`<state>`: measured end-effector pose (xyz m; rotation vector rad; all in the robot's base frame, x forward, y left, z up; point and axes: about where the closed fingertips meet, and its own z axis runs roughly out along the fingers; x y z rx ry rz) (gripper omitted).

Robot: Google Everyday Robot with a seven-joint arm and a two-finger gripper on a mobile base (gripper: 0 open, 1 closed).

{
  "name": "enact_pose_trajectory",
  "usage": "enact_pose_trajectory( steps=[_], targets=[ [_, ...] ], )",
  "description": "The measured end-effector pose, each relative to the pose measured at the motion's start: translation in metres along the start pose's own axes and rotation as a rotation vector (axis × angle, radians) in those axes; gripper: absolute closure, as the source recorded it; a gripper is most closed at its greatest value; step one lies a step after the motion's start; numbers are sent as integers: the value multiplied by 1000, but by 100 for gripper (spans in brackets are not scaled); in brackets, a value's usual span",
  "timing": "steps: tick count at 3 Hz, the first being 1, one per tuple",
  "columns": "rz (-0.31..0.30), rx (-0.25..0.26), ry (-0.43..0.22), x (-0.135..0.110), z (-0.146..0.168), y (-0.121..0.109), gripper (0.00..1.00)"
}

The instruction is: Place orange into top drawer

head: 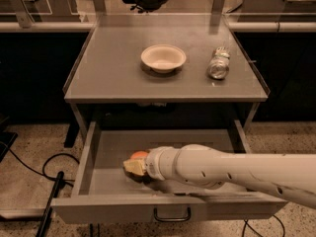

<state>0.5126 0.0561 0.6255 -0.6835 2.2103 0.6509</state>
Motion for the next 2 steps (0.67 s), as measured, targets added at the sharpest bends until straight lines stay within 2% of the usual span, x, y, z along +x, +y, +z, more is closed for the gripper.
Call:
enact_pose_trajectory(
  steps=[1, 2],
  targets=[
    [0, 0, 0, 0, 0, 0, 0],
    [0, 0, 0, 0, 0, 0, 0]
  ],
)
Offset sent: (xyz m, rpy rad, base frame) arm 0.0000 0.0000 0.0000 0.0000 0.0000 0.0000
